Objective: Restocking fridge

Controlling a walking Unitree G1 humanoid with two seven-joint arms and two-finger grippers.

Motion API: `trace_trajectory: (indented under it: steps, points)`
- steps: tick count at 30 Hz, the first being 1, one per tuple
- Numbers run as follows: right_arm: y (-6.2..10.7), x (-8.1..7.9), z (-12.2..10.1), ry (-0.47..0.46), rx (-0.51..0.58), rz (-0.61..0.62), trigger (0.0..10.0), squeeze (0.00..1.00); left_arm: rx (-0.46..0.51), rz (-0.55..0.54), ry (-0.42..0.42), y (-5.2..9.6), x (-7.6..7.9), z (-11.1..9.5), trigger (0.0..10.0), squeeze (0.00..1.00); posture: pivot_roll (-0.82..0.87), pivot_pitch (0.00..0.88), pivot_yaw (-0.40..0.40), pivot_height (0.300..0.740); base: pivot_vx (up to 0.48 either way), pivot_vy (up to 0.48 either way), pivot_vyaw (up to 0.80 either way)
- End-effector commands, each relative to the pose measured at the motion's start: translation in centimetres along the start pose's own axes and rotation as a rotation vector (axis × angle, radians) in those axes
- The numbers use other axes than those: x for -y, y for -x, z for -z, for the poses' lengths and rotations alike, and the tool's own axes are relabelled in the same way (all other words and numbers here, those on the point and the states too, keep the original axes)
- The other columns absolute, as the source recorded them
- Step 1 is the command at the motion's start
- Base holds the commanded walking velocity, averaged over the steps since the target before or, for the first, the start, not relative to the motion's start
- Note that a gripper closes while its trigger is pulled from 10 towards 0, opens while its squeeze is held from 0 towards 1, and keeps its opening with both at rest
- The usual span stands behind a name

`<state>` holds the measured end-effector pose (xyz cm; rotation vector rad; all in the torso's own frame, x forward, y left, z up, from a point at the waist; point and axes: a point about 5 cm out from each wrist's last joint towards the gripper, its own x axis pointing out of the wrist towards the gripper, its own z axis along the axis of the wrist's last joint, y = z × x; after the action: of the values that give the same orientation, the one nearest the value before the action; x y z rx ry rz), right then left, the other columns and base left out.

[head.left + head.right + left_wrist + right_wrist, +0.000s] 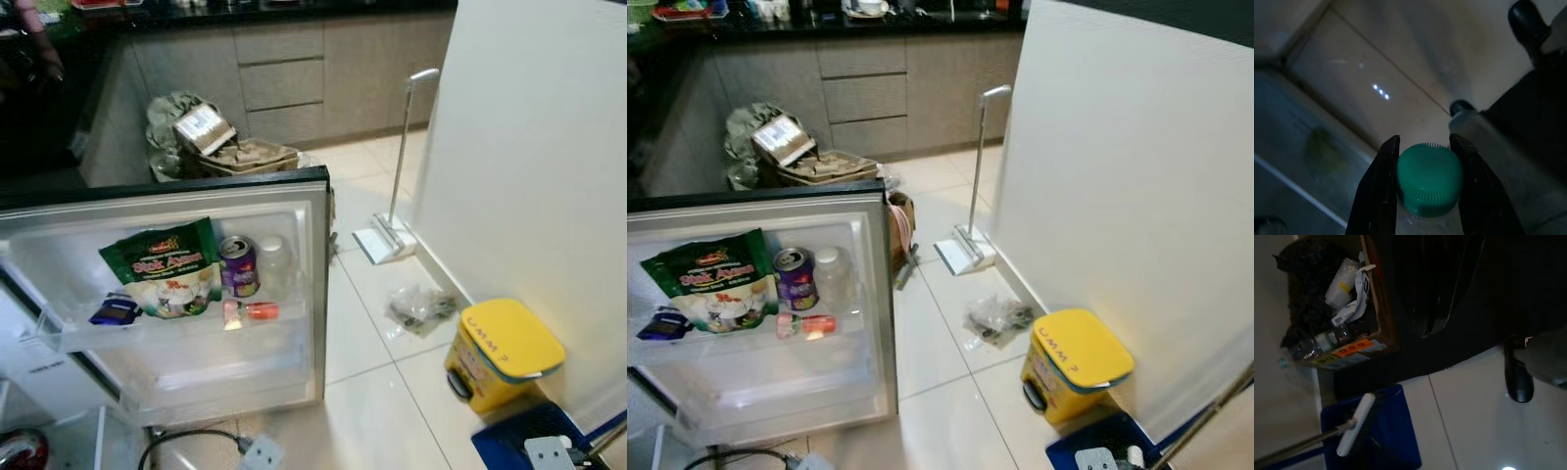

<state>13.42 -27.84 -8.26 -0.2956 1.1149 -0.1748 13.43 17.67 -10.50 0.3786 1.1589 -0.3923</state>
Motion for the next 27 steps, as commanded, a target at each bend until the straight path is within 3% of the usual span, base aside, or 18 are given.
trace_trajectory:
  steps: [1,5,23,27]
  points:
    - [0.01,-0.19,0.09,0.007,0.002,-0.006,10.0,0.0,-0.005,0.008,-0.003,-0.08,0.4,-0.08,10.0,0.0,-0.05,0.0,-0.005,0.74,0.0,0.0,0.0]
    - [0.01,-0.23,0.07,0.01,0.004,-0.008,10.0,0.0,-0.006,0.008,-0.012,-0.08,0.4,-0.1,10.0,0.0,-0.05,0.0,-0.005,0.74,0.0,0.0,0.0]
    - [0.0,-0.23,-0.19,0.027,0.017,-0.014,10.0,0.0,-0.007,0.005,-0.028,0.01,0.19,0.26,10.0,0.0,-0.05,0.0,-0.007,0.74,0.348,0.0,0.0]
    - [-0.01,-0.27,-0.24,0.029,0.021,-0.017,10.0,0.0,0.003,0.005,0.006,-0.03,0.31,0.12,10.0,0.0,-0.05,0.0,-0.005,0.74,0.067,0.0,0.0]
